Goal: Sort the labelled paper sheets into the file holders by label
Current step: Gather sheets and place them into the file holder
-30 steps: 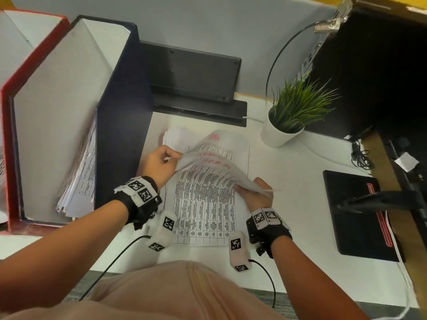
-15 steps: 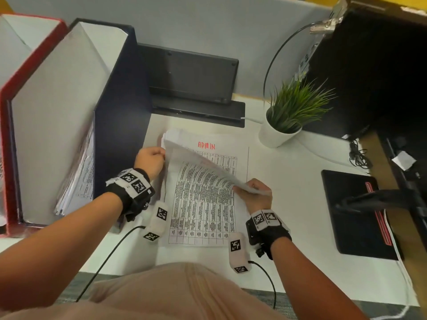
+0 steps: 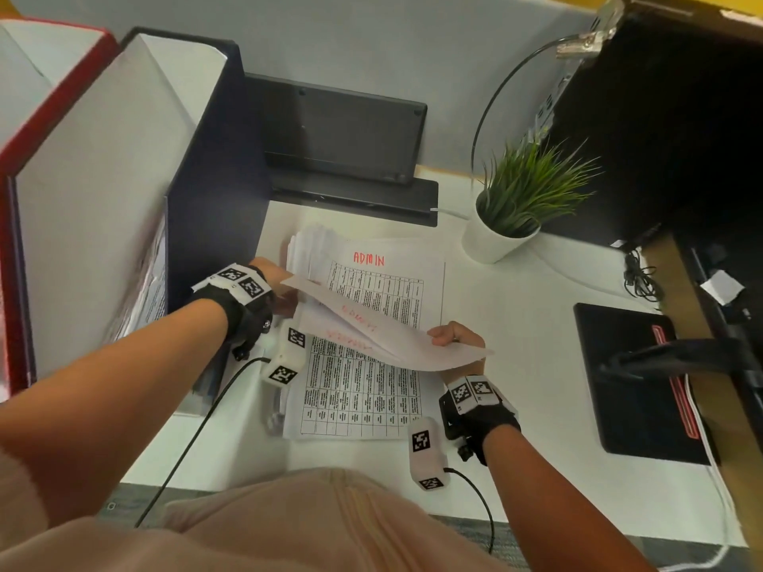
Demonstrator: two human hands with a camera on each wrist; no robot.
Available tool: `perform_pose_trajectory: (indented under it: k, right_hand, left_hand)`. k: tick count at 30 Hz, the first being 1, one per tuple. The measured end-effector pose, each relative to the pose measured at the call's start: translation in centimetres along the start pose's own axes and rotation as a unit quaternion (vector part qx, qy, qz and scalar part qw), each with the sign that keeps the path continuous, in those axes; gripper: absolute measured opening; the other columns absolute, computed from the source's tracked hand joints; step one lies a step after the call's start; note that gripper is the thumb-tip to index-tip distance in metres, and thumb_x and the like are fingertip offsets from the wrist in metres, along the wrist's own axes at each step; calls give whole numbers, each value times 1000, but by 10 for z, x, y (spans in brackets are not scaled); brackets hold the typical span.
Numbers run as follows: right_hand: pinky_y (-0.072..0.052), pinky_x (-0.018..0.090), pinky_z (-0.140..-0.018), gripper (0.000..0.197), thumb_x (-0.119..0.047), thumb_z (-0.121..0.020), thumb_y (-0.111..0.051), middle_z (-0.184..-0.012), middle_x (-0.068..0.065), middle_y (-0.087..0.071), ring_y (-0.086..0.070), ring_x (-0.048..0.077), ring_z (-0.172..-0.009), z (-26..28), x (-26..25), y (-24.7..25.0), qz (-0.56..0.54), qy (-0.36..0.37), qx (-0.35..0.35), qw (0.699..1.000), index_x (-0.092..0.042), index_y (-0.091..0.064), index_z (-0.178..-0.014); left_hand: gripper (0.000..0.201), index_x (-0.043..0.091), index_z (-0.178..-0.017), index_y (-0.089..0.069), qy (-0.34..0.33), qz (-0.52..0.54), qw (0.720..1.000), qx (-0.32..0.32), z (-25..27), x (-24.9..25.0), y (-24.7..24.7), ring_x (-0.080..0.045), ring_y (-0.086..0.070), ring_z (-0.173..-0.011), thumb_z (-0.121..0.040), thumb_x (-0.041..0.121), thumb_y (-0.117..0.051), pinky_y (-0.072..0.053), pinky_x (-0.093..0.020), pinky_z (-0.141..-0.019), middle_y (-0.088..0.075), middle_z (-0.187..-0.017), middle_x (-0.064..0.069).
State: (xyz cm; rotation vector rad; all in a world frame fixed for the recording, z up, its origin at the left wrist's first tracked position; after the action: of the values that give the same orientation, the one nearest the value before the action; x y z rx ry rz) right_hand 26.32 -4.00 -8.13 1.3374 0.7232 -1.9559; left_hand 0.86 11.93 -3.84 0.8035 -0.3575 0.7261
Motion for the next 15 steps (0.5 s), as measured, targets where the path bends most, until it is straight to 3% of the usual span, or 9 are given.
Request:
perform_pose_trajectory:
  k: [2,3,5,7,11,15]
  right_hand:
    - [-38,34,-68,61,31,-69,-35,-73,12,-53,-46,25,-68,-2,1,1,-27,-22,-15,999,-13,-52,-30]
    - [-38,35,-68,61,31,-68,-35,-72,13,-53,-46,25,-67,-4,2,0,-32,-25,-16,999,-13,-52,-30]
    - [-39,35,-67,60,32,-68,-35,-69,12,-55,-47,25,-66,-5,3,2,-34,-15,-13,999,-13,-51,-31]
    - [-40,33,-66,49,31,-69,-36,-65,11,-56,-48,25,-65,-3,1,1,-32,-8,-9,999,-6,-48,-38]
    - [-41,30,-63,44,29,-72,-41,-50,-1,-60,-50,22,-61,-2,1,3,36,2,1,999,-9,-48,-52]
    - [-51,30,-71,29,8,-84,-55,-78,13,-60,-60,10,-63,-5,5,7,162,-28,13,986,-13,-54,-64]
  left_hand:
    - [28,3,-77,-66,-2,-66,998,18,0,1,3,-29,-66,-77,-76,30,-73,-54,-34,-74,-69,-84,-16]
    - [22,3,-73,-66,-13,-99,995,26,1,3,2,-33,-67,-83,-76,24,-72,-54,-38,-79,-70,-87,-18]
    - [14,0,-75,-64,-29,-145,987,62,0,6,-2,-32,-66,-89,-84,11,-62,-53,-38,-82,-67,-87,-15]
    - [16,-1,-74,-62,-36,-146,982,115,2,8,-4,-28,-63,-81,-87,9,-61,-54,-34,-78,-64,-82,-14]
    - [14,-12,-88,-65,-68,-114,983,125,11,11,-9,-38,-64,-90,-86,-2,-56,-51,-36,-75,-66,-96,-25]
    - [13,-12,-88,-64,-128,-81,980,130,25,11,-10,-40,-61,-93,-86,-2,-56,-46,-36,-73,-65,-99,-27]
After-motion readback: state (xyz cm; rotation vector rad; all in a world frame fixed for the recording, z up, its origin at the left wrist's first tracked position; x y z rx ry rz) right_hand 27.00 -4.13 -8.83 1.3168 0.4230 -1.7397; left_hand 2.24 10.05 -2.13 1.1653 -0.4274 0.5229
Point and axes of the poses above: each hand's wrist, its own z-axis away from the middle knuckle, its own y-axis out of the back of the hand, x = y × z, the point moved 5 cm from there along -z, towards the middle knuckle
